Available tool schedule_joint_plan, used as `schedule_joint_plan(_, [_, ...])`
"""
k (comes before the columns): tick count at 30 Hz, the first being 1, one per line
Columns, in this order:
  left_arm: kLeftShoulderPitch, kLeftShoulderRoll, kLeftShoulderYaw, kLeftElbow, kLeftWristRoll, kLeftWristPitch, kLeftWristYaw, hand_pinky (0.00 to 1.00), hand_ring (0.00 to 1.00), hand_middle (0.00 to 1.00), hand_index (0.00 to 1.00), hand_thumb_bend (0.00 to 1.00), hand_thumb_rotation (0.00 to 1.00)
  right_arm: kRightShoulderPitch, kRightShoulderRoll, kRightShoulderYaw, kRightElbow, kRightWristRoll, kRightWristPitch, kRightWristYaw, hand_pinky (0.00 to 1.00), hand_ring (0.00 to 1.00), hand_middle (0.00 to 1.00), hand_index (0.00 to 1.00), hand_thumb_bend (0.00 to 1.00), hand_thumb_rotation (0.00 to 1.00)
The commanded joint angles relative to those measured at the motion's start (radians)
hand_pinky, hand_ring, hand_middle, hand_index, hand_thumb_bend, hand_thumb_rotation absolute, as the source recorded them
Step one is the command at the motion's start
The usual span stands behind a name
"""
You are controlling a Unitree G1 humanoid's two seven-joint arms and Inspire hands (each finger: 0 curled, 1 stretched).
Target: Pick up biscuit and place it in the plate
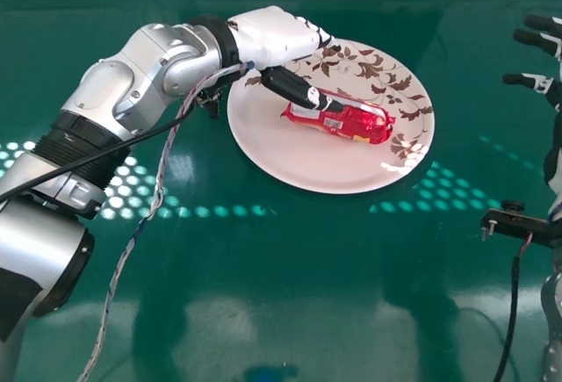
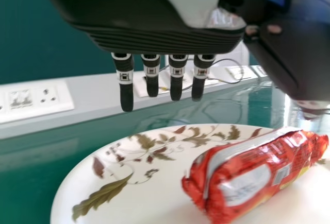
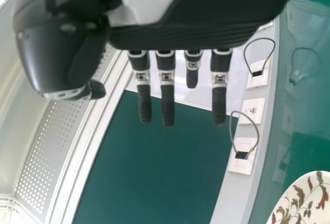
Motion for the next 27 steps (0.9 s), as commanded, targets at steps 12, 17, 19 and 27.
schedule_joint_plan(12, [0.113,0.135,0.138,-0.205,-0.059,-0.017,0.138,0.90,1.00,1.00,0.99,1.00,0.64,0.054,0.030,0.004,-0.009,-0.029,-0.050,-0.023,0.58,0.68,0.72,0.72,0.56,0.28])
schedule_joint_plan(17, [0.218,0.198,0.244,-0.314,-0.110,-0.018,0.220,0.78,0.96,0.97,0.95,0.90,0.59,0.071,0.052,0.014,0.004,-0.042,-0.081,-0.036,0.56,0.66,0.70,0.72,0.54,0.25])
schedule_joint_plan(19, [0.264,0.218,0.293,-0.350,-0.143,-0.028,0.253,0.72,0.90,0.90,0.91,0.88,0.52,0.078,0.061,0.014,0.012,-0.042,-0.091,-0.040,0.57,0.67,0.71,0.72,0.55,0.24])
schedule_joint_plan(27, [0.506,0.149,0.509,-0.448,-0.408,-0.018,0.369,0.56,0.72,0.76,0.77,0.76,0.25,0.093,0.096,0.010,0.053,-0.032,-0.128,-0.062,0.59,0.69,0.73,0.74,0.58,0.22])
